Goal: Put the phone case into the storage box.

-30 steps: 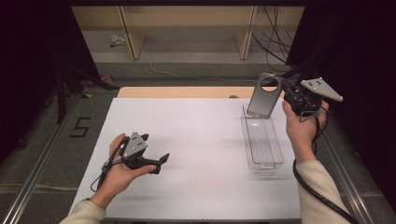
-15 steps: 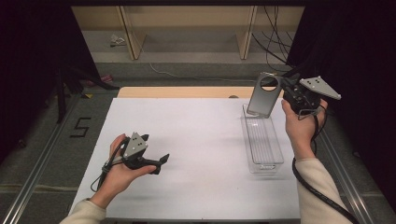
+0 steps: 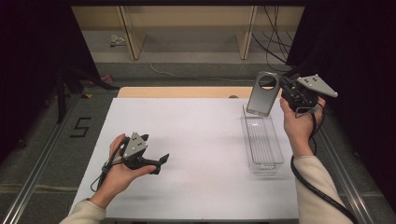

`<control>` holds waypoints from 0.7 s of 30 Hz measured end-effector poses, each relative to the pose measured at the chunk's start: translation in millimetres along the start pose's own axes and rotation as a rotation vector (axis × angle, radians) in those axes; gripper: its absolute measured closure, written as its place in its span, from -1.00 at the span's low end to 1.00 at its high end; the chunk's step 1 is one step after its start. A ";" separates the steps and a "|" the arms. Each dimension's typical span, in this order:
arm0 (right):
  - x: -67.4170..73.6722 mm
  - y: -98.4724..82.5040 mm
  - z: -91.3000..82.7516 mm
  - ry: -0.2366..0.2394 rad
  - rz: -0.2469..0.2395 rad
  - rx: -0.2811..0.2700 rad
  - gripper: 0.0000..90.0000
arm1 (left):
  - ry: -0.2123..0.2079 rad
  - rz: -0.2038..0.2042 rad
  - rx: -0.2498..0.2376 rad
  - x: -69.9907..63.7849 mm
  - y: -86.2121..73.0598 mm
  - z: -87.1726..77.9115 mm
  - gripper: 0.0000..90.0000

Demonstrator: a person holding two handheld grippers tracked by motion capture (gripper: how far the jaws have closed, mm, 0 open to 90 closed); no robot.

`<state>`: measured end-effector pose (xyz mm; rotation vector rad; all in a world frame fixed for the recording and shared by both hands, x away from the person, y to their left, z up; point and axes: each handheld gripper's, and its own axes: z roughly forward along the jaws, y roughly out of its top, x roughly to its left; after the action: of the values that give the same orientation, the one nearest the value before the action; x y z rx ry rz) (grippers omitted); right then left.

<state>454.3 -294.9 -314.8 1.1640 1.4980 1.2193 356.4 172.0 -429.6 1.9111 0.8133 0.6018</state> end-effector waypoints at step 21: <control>2.6 1.8 10.5 -0.004 -0.015 0.007 0.87 | -0.001 -0.006 -0.004 0.0 0.3 -0.9 -0.97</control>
<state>464.1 -290.2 -314.8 1.1574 1.5067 1.2022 355.9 172.4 -428.9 1.9043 0.8166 0.5982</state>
